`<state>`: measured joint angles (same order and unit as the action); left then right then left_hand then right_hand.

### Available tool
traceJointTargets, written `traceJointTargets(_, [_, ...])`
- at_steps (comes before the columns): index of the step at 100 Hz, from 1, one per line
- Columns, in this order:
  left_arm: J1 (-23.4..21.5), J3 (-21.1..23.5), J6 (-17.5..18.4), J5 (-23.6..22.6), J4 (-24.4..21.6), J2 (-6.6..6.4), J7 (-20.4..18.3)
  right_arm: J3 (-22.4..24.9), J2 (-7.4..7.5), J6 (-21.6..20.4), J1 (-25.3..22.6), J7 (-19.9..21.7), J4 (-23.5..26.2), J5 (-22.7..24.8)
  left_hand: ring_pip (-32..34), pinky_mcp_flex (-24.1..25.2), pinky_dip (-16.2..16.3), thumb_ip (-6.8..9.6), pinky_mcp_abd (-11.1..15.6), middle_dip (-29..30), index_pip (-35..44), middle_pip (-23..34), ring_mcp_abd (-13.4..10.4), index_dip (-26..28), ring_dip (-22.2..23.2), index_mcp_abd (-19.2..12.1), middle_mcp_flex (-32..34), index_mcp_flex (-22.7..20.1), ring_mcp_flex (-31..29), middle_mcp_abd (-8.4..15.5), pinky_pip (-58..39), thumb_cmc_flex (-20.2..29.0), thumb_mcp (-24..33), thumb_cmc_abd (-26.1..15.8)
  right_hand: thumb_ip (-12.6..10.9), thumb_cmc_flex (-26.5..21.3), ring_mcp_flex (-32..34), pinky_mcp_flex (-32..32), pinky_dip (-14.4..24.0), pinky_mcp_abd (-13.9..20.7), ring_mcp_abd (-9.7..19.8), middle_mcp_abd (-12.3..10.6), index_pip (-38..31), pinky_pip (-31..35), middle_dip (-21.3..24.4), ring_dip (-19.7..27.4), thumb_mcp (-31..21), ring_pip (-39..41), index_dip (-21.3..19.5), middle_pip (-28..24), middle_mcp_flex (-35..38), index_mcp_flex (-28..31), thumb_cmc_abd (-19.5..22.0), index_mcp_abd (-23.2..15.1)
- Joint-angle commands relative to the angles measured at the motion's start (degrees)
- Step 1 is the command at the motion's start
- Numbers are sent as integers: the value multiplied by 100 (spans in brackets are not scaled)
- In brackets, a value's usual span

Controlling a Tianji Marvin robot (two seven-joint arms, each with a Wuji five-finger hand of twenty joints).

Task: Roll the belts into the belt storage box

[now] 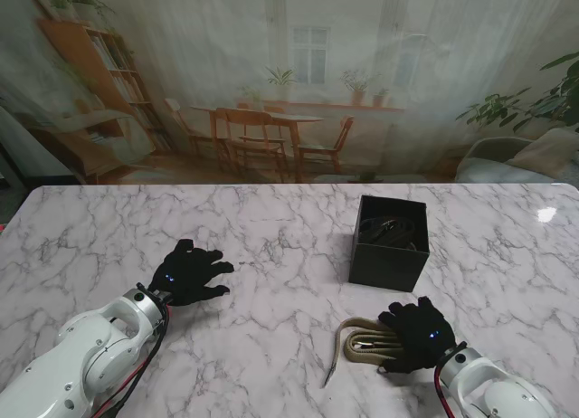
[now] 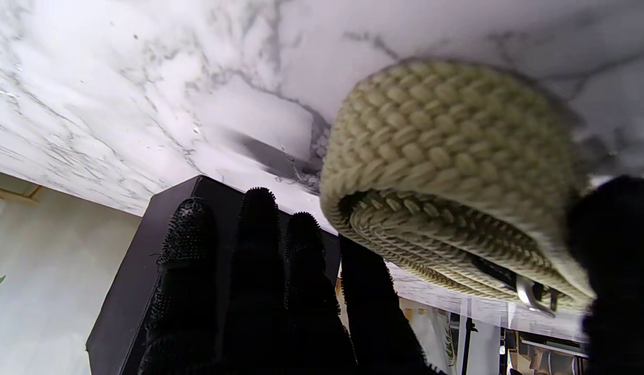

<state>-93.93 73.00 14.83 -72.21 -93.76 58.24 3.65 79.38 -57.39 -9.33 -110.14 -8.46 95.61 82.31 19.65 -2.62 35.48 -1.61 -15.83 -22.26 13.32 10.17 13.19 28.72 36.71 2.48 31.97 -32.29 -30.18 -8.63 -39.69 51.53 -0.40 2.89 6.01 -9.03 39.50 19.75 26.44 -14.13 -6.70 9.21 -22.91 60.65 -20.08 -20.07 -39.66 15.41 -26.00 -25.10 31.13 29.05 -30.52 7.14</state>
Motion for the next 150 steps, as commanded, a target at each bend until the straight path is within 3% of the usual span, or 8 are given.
traceJointTargets(1, [5,-17,-24,-6,-1,3,-90,-40,-7,39,27,-52,-66,-7,-118,103,79,116,-217,36,-38,3,-21,-19,-5,-8,-237,126,26,42,174,18,-94,-283,17,-219,268,179,144,85,86,56,-210,289,-120,-210,49,392,-254,-235,-35,27,-253,-126])
traceJointTargets(30, [12,-24,-17,13,7,4,-101,-300,-15,103,251,-200,-295,-207,-122,109,76,116,-212,38,-38,0,-23,-20,-6,-2,-237,123,34,36,180,-3,-94,-293,-145,-1000,1358,898,641,174,430,-379,-485,1078,-801,-1102,748,1630,-178,-962,909,-207,510,-525])
traceJointTargets(58, [44,-73,21,56,15,1,-169,-633,-35,331,517,-517,-546,-362,-118,84,86,117,-209,34,-38,6,-16,-20,-5,-3,-211,120,19,41,165,11,-88,-284,-217,-1778,1742,874,646,-34,382,-693,-2017,1117,-981,-1164,1377,1647,-830,-995,1823,902,1049,-1632])
traceJointTargets(94, [287,-376,170,154,108,-26,-429,-958,-41,126,846,-554,-685,-593,-112,-103,131,140,-166,23,42,62,-81,34,-23,-43,-79,23,-97,123,40,263,-57,146,-269,-3312,2244,1000,612,-42,434,-960,-3266,1225,-1055,-1346,2807,1882,421,-1022,2602,863,1058,-2685])
traceJointTargets(97, [323,-423,185,178,127,-28,-456,-992,-40,103,879,-544,-698,-609,-114,-109,134,138,-159,24,44,64,-81,32,-25,-45,-79,12,-99,120,31,237,-71,169,-300,-3357,2247,997,613,-45,440,-966,-3278,1223,-1048,-1345,2780,1877,421,-1011,2606,856,1087,-2733])
traceJointTargets(104, [423,-552,212,265,191,-31,-537,-1055,-39,29,945,-502,-706,-658,-125,-111,139,123,-150,26,62,73,-86,26,-33,-46,-78,-25,-96,126,12,54,-141,299,401,-2222,2261,1001,630,-35,445,-975,-3354,1215,-1033,-1361,119,1864,480,-980,2638,866,533,-2783])
traceJointTargets(108, [499,-651,221,343,248,-32,-596,-1090,-42,-8,975,-444,-693,-703,-128,-115,142,121,-148,27,54,74,-91,20,-36,-39,-84,-2,-94,132,4,-27,-157,346,589,-1989,2258,997,630,-36,438,-974,-3346,1211,-1029,-1362,-406,1863,486,-970,2640,853,443,-2799])
traceJointTargets(150, [1353,-1735,230,972,812,-38,-993,-1530,-48,-173,1373,-80,-722,-991,-436,-147,4,109,115,704,-1012,-500,-98,-952,-360,461,-1135,1322,323,-149,95,-998,-14,1235,701,-1878,2321,1014,634,-35,441,-978,-3352,1219,-1025,-1378,-660,1890,517,-967,2714,907,410,-2719])
